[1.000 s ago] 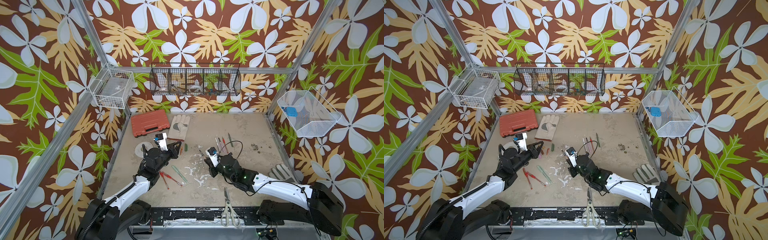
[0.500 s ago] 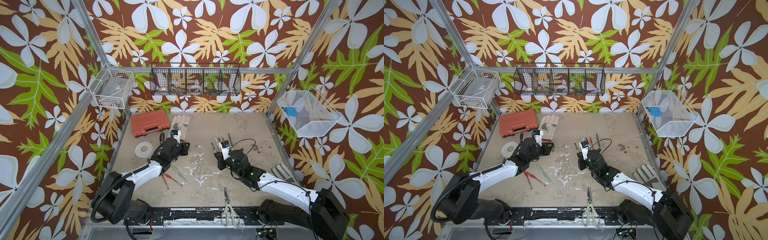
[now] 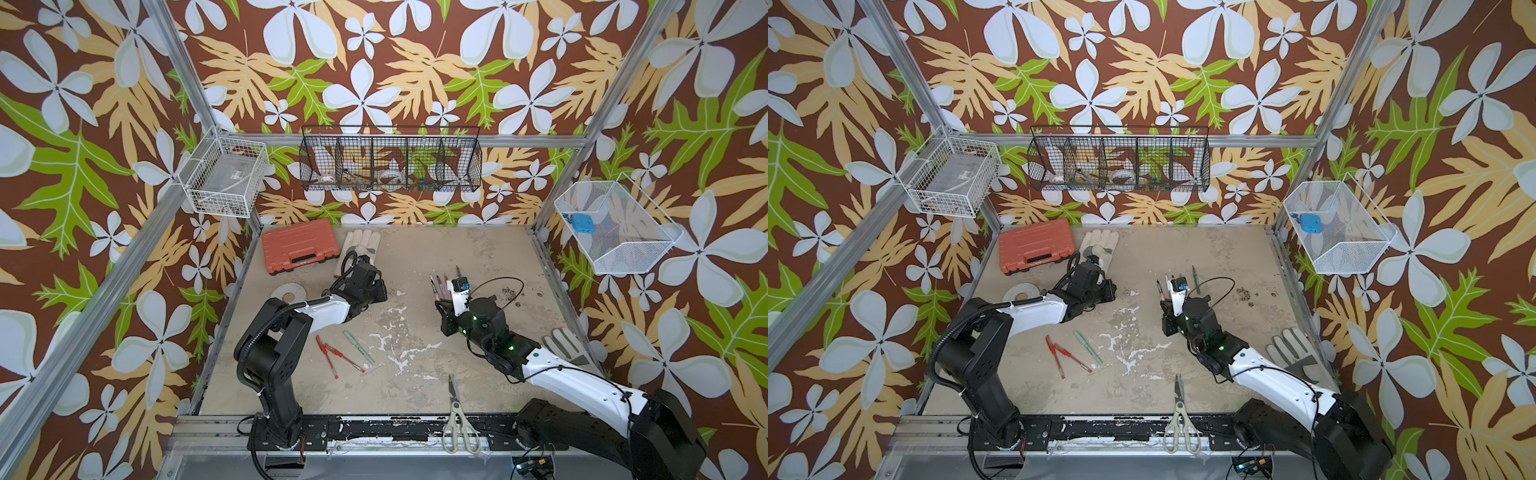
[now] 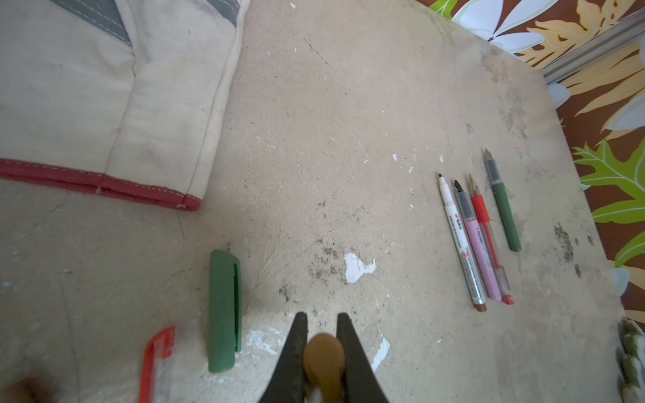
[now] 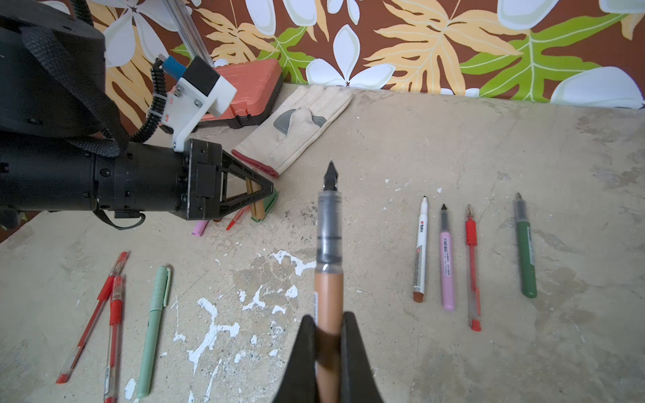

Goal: Remove pen caps from pens
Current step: Place the pen cap at the center of the table.

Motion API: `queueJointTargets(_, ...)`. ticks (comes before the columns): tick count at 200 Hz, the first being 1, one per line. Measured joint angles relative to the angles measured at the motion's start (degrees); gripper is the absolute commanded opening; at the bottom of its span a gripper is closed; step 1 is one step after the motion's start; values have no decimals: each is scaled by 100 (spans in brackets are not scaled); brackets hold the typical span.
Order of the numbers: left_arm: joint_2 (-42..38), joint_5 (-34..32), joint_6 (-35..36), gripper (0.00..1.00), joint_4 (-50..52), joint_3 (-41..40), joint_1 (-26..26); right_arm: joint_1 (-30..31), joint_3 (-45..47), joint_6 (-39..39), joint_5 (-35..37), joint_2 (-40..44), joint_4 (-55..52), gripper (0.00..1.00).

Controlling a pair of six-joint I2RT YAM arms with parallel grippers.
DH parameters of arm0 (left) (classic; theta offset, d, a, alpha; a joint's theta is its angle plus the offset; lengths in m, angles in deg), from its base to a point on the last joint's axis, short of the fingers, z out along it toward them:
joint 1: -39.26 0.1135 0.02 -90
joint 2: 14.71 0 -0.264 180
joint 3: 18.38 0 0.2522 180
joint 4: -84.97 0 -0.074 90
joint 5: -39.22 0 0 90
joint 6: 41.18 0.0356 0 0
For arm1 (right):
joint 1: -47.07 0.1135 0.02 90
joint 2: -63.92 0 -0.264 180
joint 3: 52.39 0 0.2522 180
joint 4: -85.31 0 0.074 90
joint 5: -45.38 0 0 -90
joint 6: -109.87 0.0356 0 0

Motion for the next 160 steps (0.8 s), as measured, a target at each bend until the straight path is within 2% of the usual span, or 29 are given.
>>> queueJointTargets(110,970,-369,133,3,710,951,0,-118,-133,44,-186,-251,-208,0)
queueJointTargets(133,1067,-404,131,17,699,1025,0,-133,-133,50,-197,-243,-208,0)
queueJointTargets(160,1139,-457,133,24,706,1051,0,-142,-133,114,-201,-219,-210,0)
